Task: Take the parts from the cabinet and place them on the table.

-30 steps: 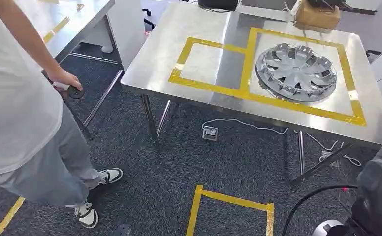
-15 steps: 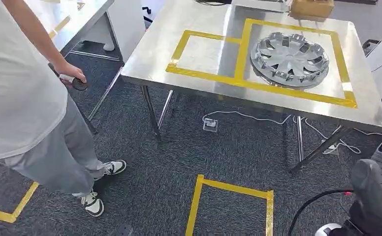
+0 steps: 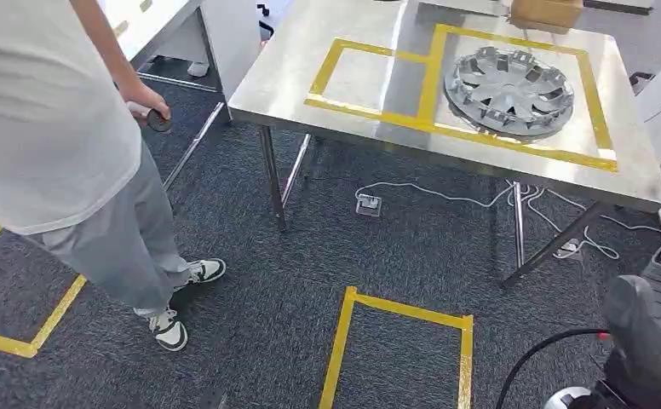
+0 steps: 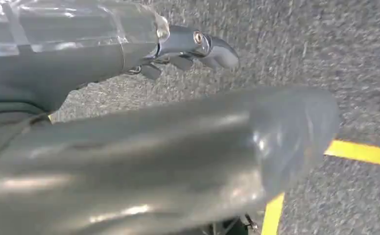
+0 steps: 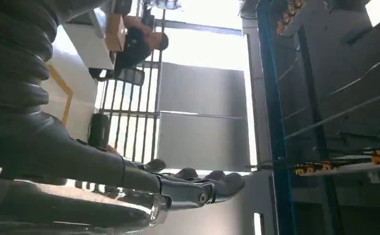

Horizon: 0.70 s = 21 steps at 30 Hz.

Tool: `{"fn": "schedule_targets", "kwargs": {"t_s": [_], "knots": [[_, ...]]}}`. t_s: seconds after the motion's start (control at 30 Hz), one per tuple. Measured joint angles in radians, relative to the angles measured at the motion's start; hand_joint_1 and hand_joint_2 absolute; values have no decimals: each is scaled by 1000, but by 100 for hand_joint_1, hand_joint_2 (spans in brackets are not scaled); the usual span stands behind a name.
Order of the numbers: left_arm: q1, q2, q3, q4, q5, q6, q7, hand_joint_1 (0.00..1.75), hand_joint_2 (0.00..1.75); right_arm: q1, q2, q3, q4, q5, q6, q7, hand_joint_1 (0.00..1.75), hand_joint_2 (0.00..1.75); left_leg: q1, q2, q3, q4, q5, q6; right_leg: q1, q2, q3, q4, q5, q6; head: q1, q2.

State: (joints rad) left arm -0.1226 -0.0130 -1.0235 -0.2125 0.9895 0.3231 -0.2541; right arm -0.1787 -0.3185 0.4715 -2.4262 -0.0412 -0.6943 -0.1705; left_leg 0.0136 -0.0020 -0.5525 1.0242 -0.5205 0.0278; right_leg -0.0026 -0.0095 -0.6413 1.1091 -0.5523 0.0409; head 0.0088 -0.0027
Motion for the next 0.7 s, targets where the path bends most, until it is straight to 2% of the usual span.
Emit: {"fn": "schedule_targets", "kwargs": {"t_s": [0.03, 0.07, 0.1, 0.13, 0.17, 0.2, 0.23, 0.27, 0.3, 0.33, 0.4, 0.43, 0.47, 0.5, 0.53, 0.57, 0.6, 0.63, 0.67, 0.7], "knots": [[1, 0, -1, 0, 0, -3, 0, 0, 0, 0, -1, 0, 0, 1, 0, 2, 0, 175, 0, 0, -13, 0, 11, 1, -1, 0, -14, 76, -58, 4, 1, 0], [1, 0, -2, 0, 0, -10, 1, 0, 0, 0, -1, 0, 0, 1, 0, 3, 0, 175, -2, 0, -26, 1, 21, 1, -2, 1, -24, 145, -97, 6, 1, 0], [1, 0, -3, 0, -1, -13, 3, 0, 0, -1, -1, 0, 0, 1, 0, 3, 0, 175, -4, 1, -40, 1, 32, 1, -3, 1, -25, 194, -110, 6, 3, 0], [1, 0, -3, 0, -1, -15, 3, 0, 0, -1, -1, 0, 0, 1, 0, 3, 0, 175, -6, 2, -56, 2, 44, 1, -4, 2, -12, 205, -93, 4, 3, 0], [1, 1, -3, 0, -1, -16, 3, 0, 0, -2, -1, 1, 0, 2, 0, 3, 0, 175, -7, 2, -70, 2, 55, 0, -3, 2, 18, 175, -55, 0, 3, 0], [1, 1, -3, 0, -1, -16, 3, 0, 0, -3, -2, 1, 0, 2, 0, 3, 0, 175, -8, 3, -82, 2, 66, -2, -3, 3, 65, 110, -13, -5, 3, 0], [1, 1, -3, 0, -1, -17, 3, 0, 0, -7, -2, 1, 0, 2, 0, 3, 0, 175, -9, 3, -92, 2, 76, -4, -2, 4, 125, 20, 15, -14, 3, 0], [1, 0, -3, 0, -5, -20, 4, 0, 0, -13, -3, 1, -1, 3, 0, 3, 0, 175, -8, 5, -96, 2, 84, -7, 2, 6, 182, -70, 7, -24, 4, 0], [0, -1, -4, 0, -9, -22, 6, 0, 0, -18, -3, 1, -1, 4, 0, 3, 0, 175, -12, 6, -101, 3, 92, -14, 6, 6, 220, -138, -14, -32, 3, 0], [0, -1, -4, 0, -14, -26, 8, 0, 0, -24, -3, 1, -2, 6, 0, 3, 0, 175, -7, 10, -104, -1, 104, -22, 10, 7, 224, -155, -20, -31, 4, 0], [1, -2, -6, 0, -23, -27, 11, 0, 0, -27, -3, 2, -3, 7, 0, 3, 0, 175, -3, 15, -105, -11, 126, -34, 16, 10, 210, -155, -3, -41, 7, 0], [2, -2, -8, 0, -30, -24, 12, 0, 0, -30, -3, 2, -3, 7, 0, 3, 0, 175, -5, 14, -109, -14, 125, -40, 7, 6, 205, -170, 17, -49, 6, 0], [1, -1, -12, 0, -41, -19, 15, 0, 0, -34, -3, 3, -2, 7, 0, 3, 0, 175, -4, 9, -118, -2, 90, -44, 6, 1, 196, -171, 31, -52, 5, 0], [1, -1, -16, 0, -55, -16, 19, 0, 0, -35, -2, 2, -3, 6, 0, 3, 0, 175, -4, 4, -132, 42, 24, -46, 6, 1, 180, -170, 42, -61, 2, 0], [1, -1, -24, 0, -69, -14, 21, 0, 0, -35, -2, 3, -3, 5, 0, 3, 0, 175, -2, 1, -149, 112, -41, -49, 6, 0, 163, -165, 52, -62, -3, 0], [0, -1, -30, 0, -78, -12, 24, 0, 0, -35, -2, 3, -2, 2, 0, 3, 0, 175, -2, 0, -166, 190, -88, -54, 7, -1, 146, -160, 62, -62, -3, 0], [0, 0, -34, 0, -82, -11, 26, 0, 0, -35, -2, 3, -1, 1, 0, 3, 0, 175, -2, 0, -176, 252, -104, -57, 7, -2, 127, -152, 72, -61, -3, 0], [0, 0, -38, 0, -85, -10, 27, 0, 0, -35, -2, 3, 0, 1, 0, 3, 0, 175, -2, 0, -173, 283, -86, -59, 7, -3, 106, -144, 81, -60, -3, 0], [0, 0, -40, 0, -88, -10, 27, 0, 0, -35, -2, 3, 0, 1, 0, 3, 0, 175, -2, 1, -152, 277, -49, -60, 6, -4, 85, -134, 89, -58, -3, 0], [0, 0, -46, 0, -89, -10, 27, 0, 0, -35, -2, 3, 0, 1, 0, 3, 0, 175, -1, 2, -113, 241, -7, -60, 5, -5, 64, -122, 95, -54, -5, 0]]}}
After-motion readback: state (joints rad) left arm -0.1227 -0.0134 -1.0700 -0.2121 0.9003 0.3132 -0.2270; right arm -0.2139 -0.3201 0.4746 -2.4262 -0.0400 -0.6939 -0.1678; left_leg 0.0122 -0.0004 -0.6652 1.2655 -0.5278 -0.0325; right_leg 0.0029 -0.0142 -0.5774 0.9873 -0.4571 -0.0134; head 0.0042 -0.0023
